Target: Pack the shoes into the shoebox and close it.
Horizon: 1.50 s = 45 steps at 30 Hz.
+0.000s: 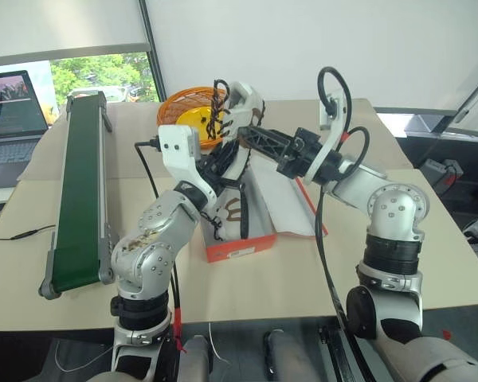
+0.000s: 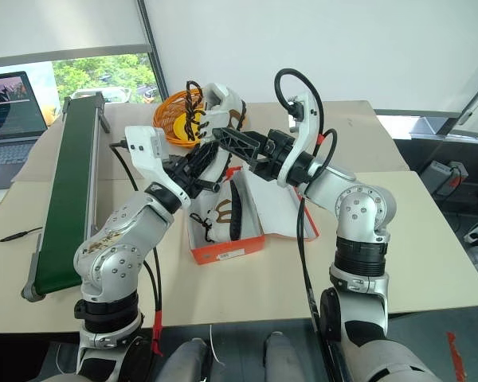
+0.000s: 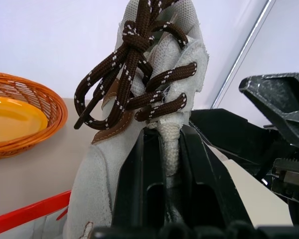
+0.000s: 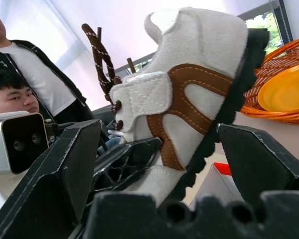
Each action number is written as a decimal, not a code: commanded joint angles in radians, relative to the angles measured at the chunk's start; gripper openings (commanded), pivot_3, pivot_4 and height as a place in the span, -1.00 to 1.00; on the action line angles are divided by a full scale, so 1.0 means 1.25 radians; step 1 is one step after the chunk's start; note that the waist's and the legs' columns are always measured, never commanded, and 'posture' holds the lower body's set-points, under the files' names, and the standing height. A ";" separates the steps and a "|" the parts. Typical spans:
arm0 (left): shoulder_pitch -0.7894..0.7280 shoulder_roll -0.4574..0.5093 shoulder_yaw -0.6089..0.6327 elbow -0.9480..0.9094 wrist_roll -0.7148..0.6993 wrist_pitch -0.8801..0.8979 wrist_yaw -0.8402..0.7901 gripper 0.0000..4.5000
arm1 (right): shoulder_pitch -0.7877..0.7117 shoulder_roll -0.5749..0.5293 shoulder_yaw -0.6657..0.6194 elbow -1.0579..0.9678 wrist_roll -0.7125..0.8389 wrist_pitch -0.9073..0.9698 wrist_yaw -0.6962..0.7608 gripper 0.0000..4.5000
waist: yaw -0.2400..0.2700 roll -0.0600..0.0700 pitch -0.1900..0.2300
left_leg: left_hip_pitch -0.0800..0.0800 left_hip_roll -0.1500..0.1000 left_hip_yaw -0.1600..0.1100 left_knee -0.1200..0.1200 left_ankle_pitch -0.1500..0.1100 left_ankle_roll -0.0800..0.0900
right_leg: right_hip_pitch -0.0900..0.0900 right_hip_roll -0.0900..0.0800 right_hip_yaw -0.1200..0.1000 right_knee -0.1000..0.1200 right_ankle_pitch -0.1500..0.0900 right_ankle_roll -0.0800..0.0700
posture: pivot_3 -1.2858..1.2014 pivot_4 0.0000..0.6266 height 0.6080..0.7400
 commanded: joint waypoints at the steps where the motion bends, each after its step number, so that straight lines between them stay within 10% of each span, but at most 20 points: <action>1: -0.014 0.001 0.000 -0.066 -0.030 0.005 0.003 -0.99 | -0.010 -0.006 -0.009 -0.011 0.020 -0.019 0.009 1.00 | 0.000 0.000 0.000 | 0.000 0.000 0.000 0.000 0.000 0.000 | 0.000 0.000 0.000 0.000 0.000 0.000 | 0.03 -0.52 1.00; 13: -0.015 -0.007 0.012 -0.078 -0.085 0.022 0.037 -0.99 | -0.025 0.000 -0.005 0.012 0.016 -0.032 0.012 1.00 | 0.000 0.000 0.000 | 0.000 0.000 0.000 0.000 0.000 0.000 | 0.000 0.000 0.000 0.000 0.000 0.000 | 0.03 -0.52 1.00; 27: -0.008 -0.028 0.047 -0.076 -0.182 0.051 0.082 -1.00 | -0.058 0.028 -0.013 0.066 0.003 -0.076 0.017 -0.81 | -0.001 0.000 0.000 | 0.000 0.000 0.000 0.000 0.000 0.000 | 0.000 0.000 0.000 0.000 0.000 0.000 | 0.03 -0.52 1.00; 38: -0.015 -0.012 0.055 -0.072 -0.216 0.055 0.098 -1.00 | -0.071 0.035 -0.002 0.080 -0.022 -0.104 0.010 -0.90 | -0.001 0.000 0.000 | 0.000 0.000 0.000 0.000 0.000 0.000 | 0.000 0.000 0.000 -0.001 0.000 0.000 | 0.03 -0.52 1.00; 45: 0.019 0.043 0.083 -0.092 -0.256 0.076 0.102 0.19 | -0.082 0.030 -0.002 0.094 -0.036 -0.111 -0.005 -0.90 | -0.001 0.000 0.000 | 0.000 0.000 0.000 0.000 0.000 0.000 | 0.000 0.000 0.000 -0.001 0.000 0.000 | 0.03 -0.52 1.00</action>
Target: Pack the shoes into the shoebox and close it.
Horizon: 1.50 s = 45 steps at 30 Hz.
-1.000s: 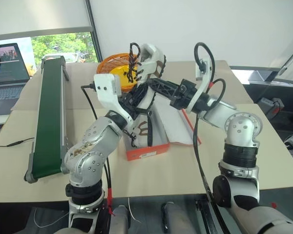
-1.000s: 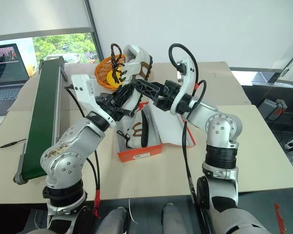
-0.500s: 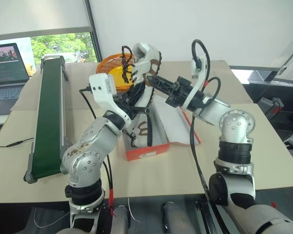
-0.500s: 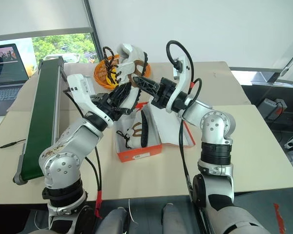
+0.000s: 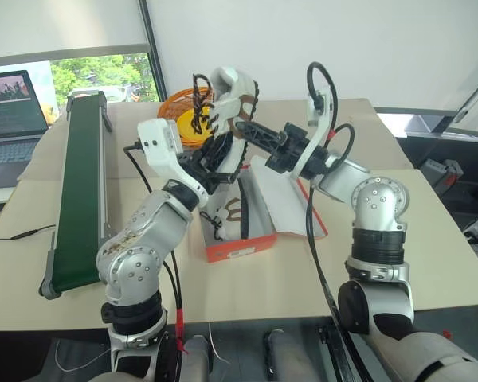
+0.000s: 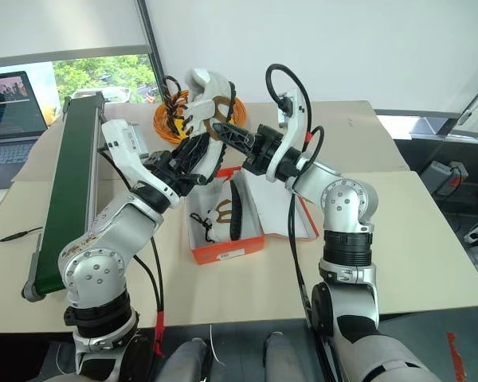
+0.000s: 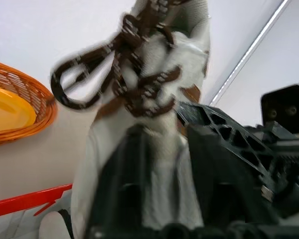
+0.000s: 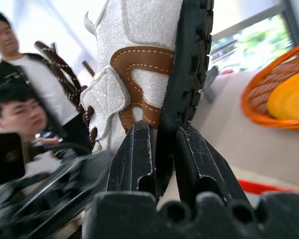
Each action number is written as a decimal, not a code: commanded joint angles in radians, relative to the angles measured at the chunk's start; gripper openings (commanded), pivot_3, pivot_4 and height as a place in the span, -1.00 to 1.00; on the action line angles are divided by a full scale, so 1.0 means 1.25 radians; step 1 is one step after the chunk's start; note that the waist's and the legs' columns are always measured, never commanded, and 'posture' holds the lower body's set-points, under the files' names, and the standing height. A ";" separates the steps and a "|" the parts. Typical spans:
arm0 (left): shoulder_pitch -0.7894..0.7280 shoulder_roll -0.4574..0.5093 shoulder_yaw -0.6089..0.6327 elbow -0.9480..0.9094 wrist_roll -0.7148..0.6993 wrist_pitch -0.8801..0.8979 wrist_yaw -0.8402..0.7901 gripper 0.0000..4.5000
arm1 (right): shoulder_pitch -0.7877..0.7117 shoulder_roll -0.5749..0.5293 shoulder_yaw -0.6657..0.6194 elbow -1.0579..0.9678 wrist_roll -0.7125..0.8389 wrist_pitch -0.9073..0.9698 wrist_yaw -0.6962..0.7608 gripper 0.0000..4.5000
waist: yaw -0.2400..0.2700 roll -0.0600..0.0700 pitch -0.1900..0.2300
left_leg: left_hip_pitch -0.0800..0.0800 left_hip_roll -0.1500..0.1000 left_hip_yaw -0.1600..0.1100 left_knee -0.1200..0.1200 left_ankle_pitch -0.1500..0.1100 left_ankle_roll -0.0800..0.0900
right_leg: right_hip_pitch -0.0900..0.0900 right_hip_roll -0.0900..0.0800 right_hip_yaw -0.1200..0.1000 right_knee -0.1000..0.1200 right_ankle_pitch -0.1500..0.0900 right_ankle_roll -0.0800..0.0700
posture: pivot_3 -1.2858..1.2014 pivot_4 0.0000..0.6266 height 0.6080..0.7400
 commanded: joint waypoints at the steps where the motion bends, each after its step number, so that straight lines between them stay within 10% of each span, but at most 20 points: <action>1: 0.027 0.046 0.016 -0.050 -0.043 0.023 -0.012 0.34 | -0.032 -0.011 -0.019 -0.006 -0.004 -0.036 -0.014 -0.90 | -0.002 0.000 0.000 | 0.000 0.000 0.000 0.000 0.000 0.000 | 0.000 0.000 0.000 0.000 0.000 0.000 | 0.03 -0.52 1.00; 14: 0.163 0.259 0.126 -0.024 0.098 -0.058 -0.015 0.34 | -0.150 -0.079 0.004 0.098 -0.061 0.069 -0.086 -0.90 | 0.000 0.001 0.000 | 0.000 0.000 0.000 0.000 0.000 0.000 | 0.000 0.000 0.000 -0.001 0.000 0.000 | 0.03 -0.52 1.00; 27: 0.225 0.200 0.114 -0.108 0.197 -0.099 0.046 0.34 | -0.173 -0.075 0.264 0.317 -0.236 0.059 0.118 -0.90 | 0.000 0.001 0.000 | -0.001 0.000 0.000 -0.001 0.000 0.000 | -0.001 0.000 0.000 -0.001 0.000 0.000 | 0.03 -0.52 1.00; 45: 0.246 0.162 0.125 -0.144 0.181 -0.079 0.079 0.34 | -0.275 -0.049 0.164 0.428 -0.268 0.094 0.179 -0.90 | 0.000 0.001 0.000 | 0.000 0.000 0.000 -0.001 0.000 0.000 | -0.001 0.000 0.000 0.000 0.000 0.000 | 0.03 -0.52 1.00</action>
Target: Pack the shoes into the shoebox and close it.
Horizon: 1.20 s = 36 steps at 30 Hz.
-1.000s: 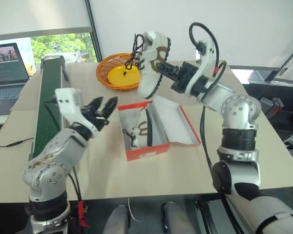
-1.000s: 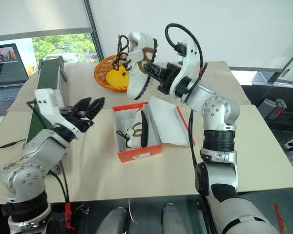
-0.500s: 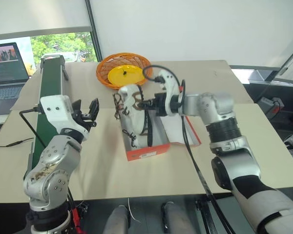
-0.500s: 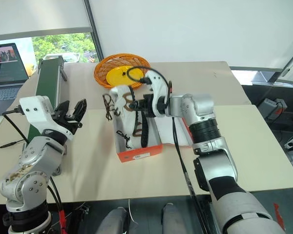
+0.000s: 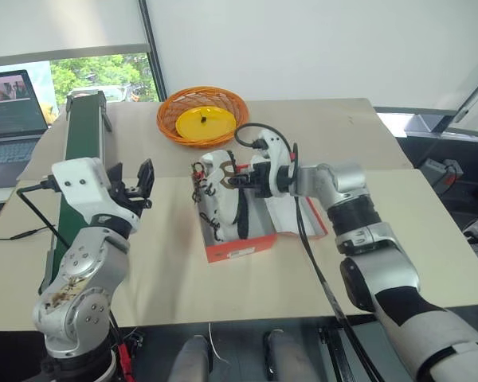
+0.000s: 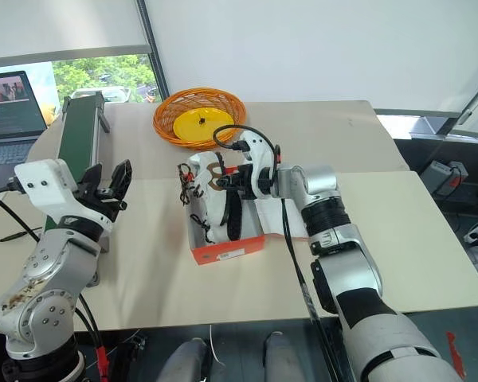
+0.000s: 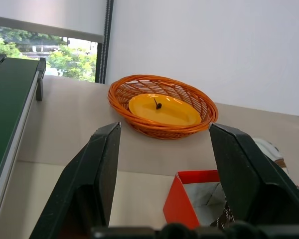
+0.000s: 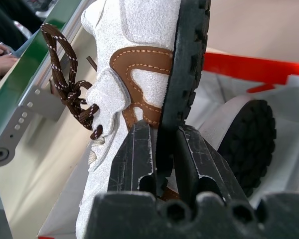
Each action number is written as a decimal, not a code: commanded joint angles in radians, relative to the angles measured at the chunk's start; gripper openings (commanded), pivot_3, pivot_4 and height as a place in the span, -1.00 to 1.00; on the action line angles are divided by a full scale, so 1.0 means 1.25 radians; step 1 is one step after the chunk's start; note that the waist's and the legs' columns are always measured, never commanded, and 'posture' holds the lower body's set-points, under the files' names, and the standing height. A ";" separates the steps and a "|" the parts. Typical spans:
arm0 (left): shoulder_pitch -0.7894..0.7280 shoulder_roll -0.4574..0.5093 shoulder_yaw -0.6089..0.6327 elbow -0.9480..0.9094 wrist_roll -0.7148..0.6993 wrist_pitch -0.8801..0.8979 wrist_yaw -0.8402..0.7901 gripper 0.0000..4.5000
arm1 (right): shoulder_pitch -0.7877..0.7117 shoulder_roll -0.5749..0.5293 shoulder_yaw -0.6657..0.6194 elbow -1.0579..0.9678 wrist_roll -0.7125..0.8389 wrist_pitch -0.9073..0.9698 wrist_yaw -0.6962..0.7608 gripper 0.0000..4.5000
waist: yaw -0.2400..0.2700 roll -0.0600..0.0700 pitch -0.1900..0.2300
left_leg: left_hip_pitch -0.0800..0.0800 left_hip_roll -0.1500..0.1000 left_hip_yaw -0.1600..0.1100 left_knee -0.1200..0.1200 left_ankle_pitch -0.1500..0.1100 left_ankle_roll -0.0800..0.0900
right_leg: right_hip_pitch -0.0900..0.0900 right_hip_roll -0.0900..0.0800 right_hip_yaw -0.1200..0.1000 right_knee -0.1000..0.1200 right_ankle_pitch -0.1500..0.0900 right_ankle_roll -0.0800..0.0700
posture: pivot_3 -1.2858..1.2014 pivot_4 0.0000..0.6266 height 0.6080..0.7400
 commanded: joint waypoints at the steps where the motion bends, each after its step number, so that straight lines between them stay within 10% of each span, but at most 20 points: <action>1: -0.002 -0.010 -0.002 -0.017 -0.003 -0.008 -0.003 0.34 | -0.085 0.007 -0.091 -0.023 0.060 0.078 -0.006 -0.90 | 0.000 0.000 0.000 | 0.000 0.000 0.000 0.000 0.000 0.000 | 0.000 0.000 0.000 0.000 0.000 0.000 | 0.03 -0.52 1.00; 11: -0.020 -0.007 -0.009 -0.007 0.000 -0.003 -0.013 0.34 | -0.083 0.073 -0.184 -0.033 0.100 0.103 -0.052 -0.90 | 0.001 0.000 0.000 | 0.000 0.000 0.000 0.000 0.000 0.000 | 0.000 0.000 0.000 0.000 0.000 0.000 | 0.03 -0.52 1.00; 36: -0.014 0.008 0.005 -0.045 0.000 0.030 -0.011 0.34 | 0.054 0.105 0.039 0.114 -0.133 -0.175 0.105 -0.90 | -0.002 0.000 0.000 | 0.000 0.000 0.000 0.000 0.000 0.000 | 0.000 0.000 0.000 0.000 0.000 0.000 | 0.03 -0.52 1.00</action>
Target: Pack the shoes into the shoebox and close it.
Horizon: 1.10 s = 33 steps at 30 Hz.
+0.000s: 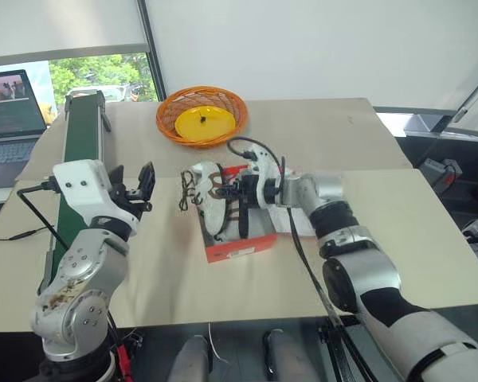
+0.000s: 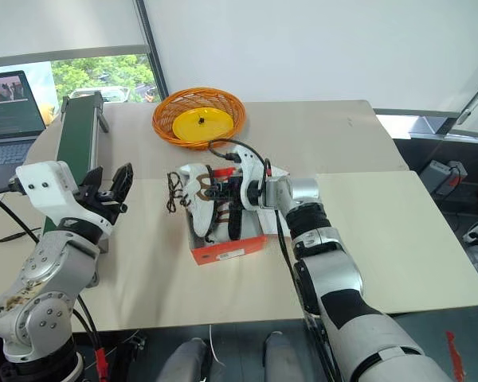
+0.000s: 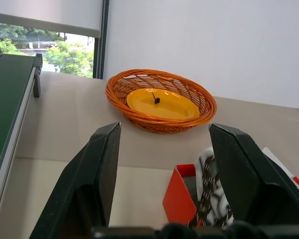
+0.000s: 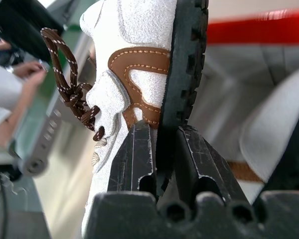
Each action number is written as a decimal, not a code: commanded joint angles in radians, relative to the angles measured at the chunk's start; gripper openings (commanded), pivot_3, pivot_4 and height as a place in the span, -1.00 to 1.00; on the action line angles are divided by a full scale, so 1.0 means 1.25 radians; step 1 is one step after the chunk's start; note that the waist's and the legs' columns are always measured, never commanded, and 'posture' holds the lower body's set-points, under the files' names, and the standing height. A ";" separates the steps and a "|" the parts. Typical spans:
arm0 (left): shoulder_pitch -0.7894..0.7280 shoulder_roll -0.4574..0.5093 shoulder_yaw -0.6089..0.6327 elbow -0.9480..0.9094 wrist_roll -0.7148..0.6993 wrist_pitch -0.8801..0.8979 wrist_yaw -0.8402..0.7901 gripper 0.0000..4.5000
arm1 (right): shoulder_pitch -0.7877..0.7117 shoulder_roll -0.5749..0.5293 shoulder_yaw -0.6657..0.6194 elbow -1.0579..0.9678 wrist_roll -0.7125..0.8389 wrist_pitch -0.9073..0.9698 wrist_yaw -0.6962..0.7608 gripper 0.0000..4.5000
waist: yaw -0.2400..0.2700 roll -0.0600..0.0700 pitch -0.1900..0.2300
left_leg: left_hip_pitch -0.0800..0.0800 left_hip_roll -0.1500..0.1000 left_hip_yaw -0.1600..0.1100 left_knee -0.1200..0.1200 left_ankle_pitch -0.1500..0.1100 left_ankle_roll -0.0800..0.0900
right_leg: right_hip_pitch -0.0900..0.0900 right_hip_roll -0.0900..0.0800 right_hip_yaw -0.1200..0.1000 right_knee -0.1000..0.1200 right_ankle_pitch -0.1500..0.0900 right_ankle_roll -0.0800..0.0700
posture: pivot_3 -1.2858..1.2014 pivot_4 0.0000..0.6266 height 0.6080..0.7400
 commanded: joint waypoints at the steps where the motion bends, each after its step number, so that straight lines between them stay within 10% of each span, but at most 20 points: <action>1: -0.012 -0.001 -0.005 -0.025 0.001 -0.007 0.000 0.34 | 0.015 -0.008 0.090 -0.045 -0.078 -0.067 0.039 -0.90 | 0.000 0.000 0.000 | 0.000 0.000 0.000 0.000 0.000 0.000 | 0.000 0.000 0.000 0.000 0.000 0.000 | 0.03 -0.52 1.00; 14: -0.020 -0.060 -0.070 -0.006 0.044 -0.044 0.000 0.34 | 0.045 -0.158 0.415 -0.298 -0.393 -0.254 0.104 -0.90 | 0.006 0.000 0.000 | 0.004 0.000 0.000 0.000 0.000 -0.001 | 0.004 0.000 0.000 0.001 0.000 0.000 | 0.03 -0.52 1.00; 24: -0.006 -0.131 -0.120 0.001 0.084 -0.088 0.008 0.34 | 0.086 -0.121 0.292 -0.225 -0.311 -0.035 0.109 -0.90 | 0.005 0.001 -0.001 | 0.005 0.000 0.000 0.000 0.000 -0.001 | 0.004 0.000 0.001 0.000 0.000 0.000 | 0.03 -0.52 1.00; 33: 0.017 -0.171 -0.136 -0.020 0.110 -0.096 0.023 0.34 | -0.065 -0.048 0.164 0.156 -0.301 -0.171 -0.018 -0.90 | 0.004 0.001 -0.001 | 0.015 0.000 0.000 0.000 0.000 -0.001 | 0.016 0.000 -0.001 -0.002 0.000 0.000 | 0.03 -0.52 1.00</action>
